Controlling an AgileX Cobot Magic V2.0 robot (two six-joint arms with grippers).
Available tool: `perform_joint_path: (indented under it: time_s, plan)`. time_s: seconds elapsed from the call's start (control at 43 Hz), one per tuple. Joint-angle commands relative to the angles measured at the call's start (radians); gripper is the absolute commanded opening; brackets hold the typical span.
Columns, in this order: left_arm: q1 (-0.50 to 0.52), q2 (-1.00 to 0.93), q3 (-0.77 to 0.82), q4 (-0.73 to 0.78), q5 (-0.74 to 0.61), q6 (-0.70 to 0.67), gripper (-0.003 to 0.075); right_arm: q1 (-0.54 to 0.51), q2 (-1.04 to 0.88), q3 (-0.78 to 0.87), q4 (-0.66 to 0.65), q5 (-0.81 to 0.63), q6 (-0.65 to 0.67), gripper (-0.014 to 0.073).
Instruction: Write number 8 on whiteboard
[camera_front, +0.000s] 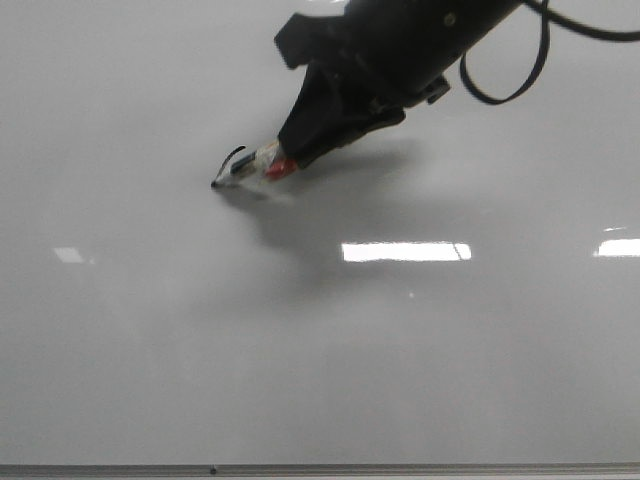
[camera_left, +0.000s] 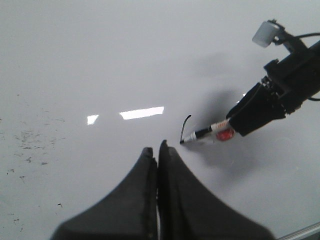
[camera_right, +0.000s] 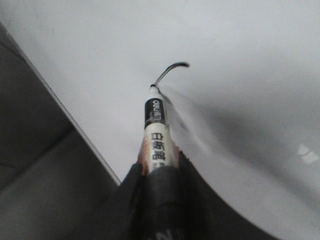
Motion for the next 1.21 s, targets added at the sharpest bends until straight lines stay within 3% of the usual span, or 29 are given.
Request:
perform_joint_path:
  time_s: [0.0,0.14,0.466,0.815,1.187]
  plan:
    - [0.003,0.022,-0.028,-0.037,-0.042,-0.003,-0.0019,0.011,-0.009,-0.031,-0.038,-0.020,-0.003,-0.0096]
    - [0.003,0.022,-0.026,-0.037,-0.042,-0.003,-0.0019,-0.011,-0.020,0.019,-0.094,-0.067,0.065,-0.0094]
    - [0.003,0.022,-0.026,-0.039,-0.044,-0.003,-0.0019,-0.034,-0.052,0.207,-0.099,-0.117,0.067,-0.0094]
    - [0.003,0.022,-0.026,-0.041,-0.044,-0.003,-0.0019,0.110,0.064,0.088,-0.041,-0.185,0.067,-0.0094]
    - [0.003,0.022,-0.026,-0.041,-0.048,-0.003,-0.0019,0.063,-0.026,0.082,-0.028,-0.179,0.067,-0.0094]
